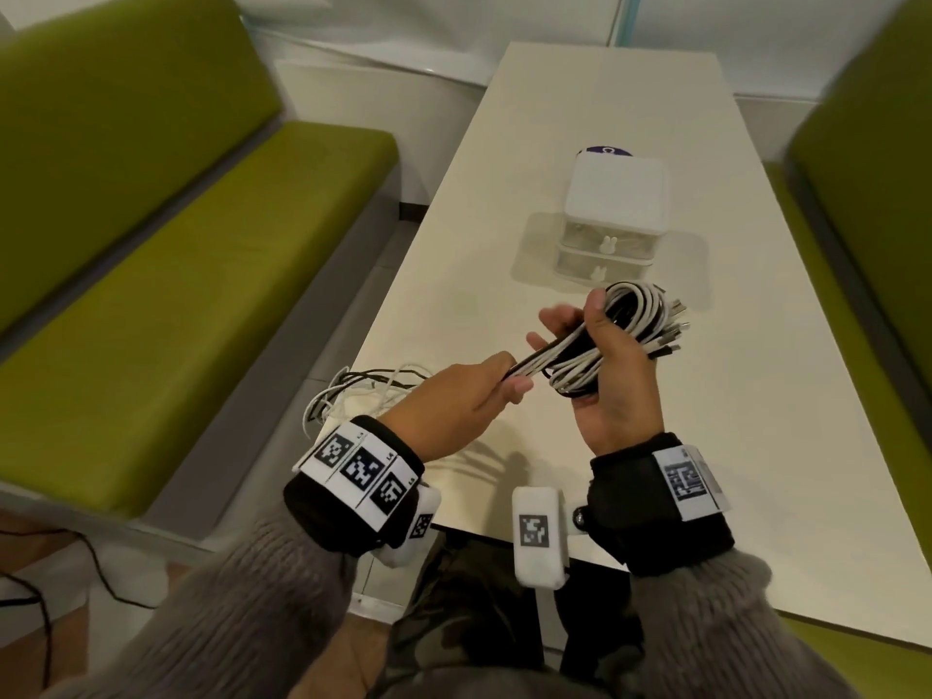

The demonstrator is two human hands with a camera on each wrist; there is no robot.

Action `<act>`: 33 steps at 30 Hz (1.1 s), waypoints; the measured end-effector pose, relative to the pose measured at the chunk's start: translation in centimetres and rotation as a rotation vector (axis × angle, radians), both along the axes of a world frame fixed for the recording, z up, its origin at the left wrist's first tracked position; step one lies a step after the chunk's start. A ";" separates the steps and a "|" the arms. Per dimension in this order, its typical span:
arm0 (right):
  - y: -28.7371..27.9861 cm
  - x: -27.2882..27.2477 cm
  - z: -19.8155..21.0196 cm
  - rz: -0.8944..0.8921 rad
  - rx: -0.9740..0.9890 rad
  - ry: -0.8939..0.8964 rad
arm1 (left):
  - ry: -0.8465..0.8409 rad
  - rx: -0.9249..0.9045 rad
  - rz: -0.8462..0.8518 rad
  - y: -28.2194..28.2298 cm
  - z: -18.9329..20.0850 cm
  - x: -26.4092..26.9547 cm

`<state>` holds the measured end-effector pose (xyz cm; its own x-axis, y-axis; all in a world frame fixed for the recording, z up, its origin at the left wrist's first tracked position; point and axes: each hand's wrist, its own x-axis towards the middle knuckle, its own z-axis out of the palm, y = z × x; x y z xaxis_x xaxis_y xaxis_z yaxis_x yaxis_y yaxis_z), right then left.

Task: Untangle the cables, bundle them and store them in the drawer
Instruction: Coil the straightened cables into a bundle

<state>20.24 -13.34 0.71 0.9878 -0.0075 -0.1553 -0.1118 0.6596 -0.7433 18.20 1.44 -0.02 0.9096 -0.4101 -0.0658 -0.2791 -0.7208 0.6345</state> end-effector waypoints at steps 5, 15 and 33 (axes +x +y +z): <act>-0.2 -0.2 0.6 -0.029 0.089 0.085 | -0.058 0.039 0.017 -0.1 -1.5 -0.4; -0.2 -0.1 0.5 -0.146 0.083 0.089 | -0.106 0.057 0.071 1.1 -3.0 -1.0; 0.9 0.0 2.6 -0.219 -0.162 -0.255 | -0.007 -0.074 -0.093 -0.9 1.8 -0.2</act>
